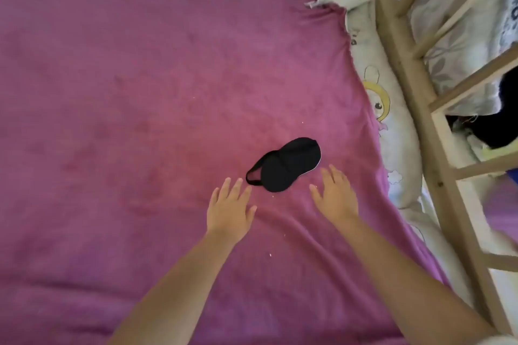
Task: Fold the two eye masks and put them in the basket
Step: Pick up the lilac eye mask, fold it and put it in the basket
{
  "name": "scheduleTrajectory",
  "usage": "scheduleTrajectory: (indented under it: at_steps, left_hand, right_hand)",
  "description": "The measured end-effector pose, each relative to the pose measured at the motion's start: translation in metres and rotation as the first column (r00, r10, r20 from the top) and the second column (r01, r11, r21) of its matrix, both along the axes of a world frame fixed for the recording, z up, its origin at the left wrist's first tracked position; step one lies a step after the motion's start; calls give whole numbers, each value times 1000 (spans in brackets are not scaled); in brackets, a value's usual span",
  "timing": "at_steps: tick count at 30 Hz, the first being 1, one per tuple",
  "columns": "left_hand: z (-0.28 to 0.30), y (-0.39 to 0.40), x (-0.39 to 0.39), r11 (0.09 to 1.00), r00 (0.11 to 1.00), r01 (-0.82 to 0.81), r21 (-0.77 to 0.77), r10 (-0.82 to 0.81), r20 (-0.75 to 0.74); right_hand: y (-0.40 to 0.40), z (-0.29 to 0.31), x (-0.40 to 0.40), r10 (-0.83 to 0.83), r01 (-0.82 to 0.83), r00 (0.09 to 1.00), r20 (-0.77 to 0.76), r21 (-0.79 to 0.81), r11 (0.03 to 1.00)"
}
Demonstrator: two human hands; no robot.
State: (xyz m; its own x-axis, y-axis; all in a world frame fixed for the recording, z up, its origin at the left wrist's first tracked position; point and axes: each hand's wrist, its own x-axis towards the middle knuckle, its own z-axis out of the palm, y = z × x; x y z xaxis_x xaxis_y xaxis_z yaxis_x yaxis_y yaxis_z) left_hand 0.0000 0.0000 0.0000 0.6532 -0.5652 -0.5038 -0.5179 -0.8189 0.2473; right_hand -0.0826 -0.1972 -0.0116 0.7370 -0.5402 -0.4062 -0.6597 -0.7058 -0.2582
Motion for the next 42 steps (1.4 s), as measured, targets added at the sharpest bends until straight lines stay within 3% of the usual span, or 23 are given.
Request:
scheduleTrajectory:
  at_steps: [5, 8, 11, 15, 18, 22, 24, 26, 30, 33, 36, 39, 42]
  left_hand:
    - [-54, -30, 42, 999, 998, -44, -15, 43, -44]
    - [-77, -44, 53, 998, 994, -60, -31, 56, -92]
    - [-89, -47, 57, 989, 985, -127, -73, 117, -127]
    - [-89, -36, 60, 939, 953, -294, -178, 274, -129]
    - [-87, -22, 63, 944, 946, -311, -114, 295, -137]
    - [-85, -10, 63, 926, 923, -368, -88, 352, -154]
    - [-80, -9, 56, 912, 906, -404, -70, 388, -171]
    - [-73, -9, 47, 885, 874, -463, -53, 445, -194]
    - [-39, -18, 17, 737, 731, -662, -138, 593, -337]
    - [6, -34, -4, 508, 554, -828, -238, 676, -486]
    - [51, -44, -17, 293, 440, -896, -334, 682, -584]
    - [98, -38, -35, 191, 477, -847, -496, 684, -552]
    - [147, -27, -49, 259, 600, -767, -588, 613, -513]
  right_hand:
    - [-19, -46, 47, -182, 176, 980, 85, 74, 982]
    - [-27, -62, 65, -266, 227, 937, 225, 187, 956]
    - [-18, -68, 69, -198, 114, 927, 318, 263, 958]
    - [11, -73, 63, 101, -195, 931, 352, 242, 950]
    - [17, -87, 70, 172, -257, 927, 334, 232, 938]
    - [10, -99, 92, -12, -45, 965, 261, 213, 976]
    - [2, -96, 104, 20, -53, 994, 108, 308, 950]
    - [-2, -88, 112, 32, -53, 998, 54, 444, 894]
    - [7, -48, 99, -215, 78, 962, 168, 585, 807]
    - [23, -4, 75, -428, 141, 879, 212, 741, 657]
    - [38, 41, 52, -520, 97, 804, 288, 800, 593]
    - [43, 89, 25, -506, 26, 776, 377, 782, 622]
    - [34, 140, 1, -455, -33, 778, 433, 752, 659]
